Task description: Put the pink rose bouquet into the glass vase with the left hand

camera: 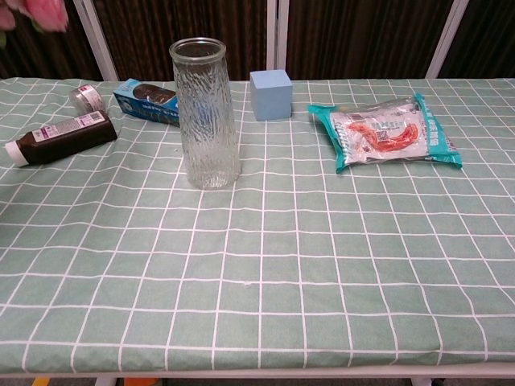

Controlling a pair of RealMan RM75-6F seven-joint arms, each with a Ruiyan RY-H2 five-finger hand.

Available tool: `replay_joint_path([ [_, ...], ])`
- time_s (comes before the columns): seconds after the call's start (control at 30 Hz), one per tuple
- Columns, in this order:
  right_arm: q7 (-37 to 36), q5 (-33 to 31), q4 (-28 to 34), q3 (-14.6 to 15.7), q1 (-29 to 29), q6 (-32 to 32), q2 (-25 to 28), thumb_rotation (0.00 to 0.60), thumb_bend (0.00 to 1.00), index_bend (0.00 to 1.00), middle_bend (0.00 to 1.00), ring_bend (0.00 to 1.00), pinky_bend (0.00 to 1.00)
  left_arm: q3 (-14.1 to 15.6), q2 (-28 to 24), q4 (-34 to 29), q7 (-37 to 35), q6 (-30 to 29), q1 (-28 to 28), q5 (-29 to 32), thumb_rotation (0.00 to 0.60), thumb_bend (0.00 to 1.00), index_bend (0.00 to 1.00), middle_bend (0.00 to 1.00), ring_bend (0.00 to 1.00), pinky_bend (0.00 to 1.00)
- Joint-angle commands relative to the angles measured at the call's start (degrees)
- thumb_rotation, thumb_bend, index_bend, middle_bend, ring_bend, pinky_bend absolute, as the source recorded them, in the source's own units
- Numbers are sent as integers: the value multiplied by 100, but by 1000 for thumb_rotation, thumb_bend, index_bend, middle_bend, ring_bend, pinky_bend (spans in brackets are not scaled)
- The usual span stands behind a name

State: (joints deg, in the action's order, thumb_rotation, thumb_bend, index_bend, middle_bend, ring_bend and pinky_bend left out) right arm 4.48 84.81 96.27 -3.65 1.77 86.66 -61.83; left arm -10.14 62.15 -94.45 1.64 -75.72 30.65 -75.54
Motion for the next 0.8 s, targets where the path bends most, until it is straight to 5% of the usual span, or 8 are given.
replay_joint_path([
  [0.03,1,-4,-5,1,-11,14,-4,600,148,0,0,0,0,-584,579,337,-36,-1117,-121,-204,600,237,643,643,590,698],
  [0.17,2,-16,-12,-2,-32,41,-5,600,148,0,0,0,0,-946,1029,570,-319,-1739,-71,-382,600,237,643,642,591,703],
  [0.37,-29,-56,-66,-2,-26,-8,-56,600,147,0,0,0,0,-1565,1512,12,-1131,-2076,-40,62,600,237,643,643,609,725],
  [0.63,-18,-96,-97,-4,15,-107,-110,600,148,0,0,0,0,-2503,1919,-1006,-1888,-1602,166,1403,600,237,640,646,613,727],
  [0.8,-35,-189,-136,-20,35,-189,-127,600,147,0,0,0,0,-2728,2272,-1077,-1994,-1368,476,1664,600,237,637,646,613,727],
])
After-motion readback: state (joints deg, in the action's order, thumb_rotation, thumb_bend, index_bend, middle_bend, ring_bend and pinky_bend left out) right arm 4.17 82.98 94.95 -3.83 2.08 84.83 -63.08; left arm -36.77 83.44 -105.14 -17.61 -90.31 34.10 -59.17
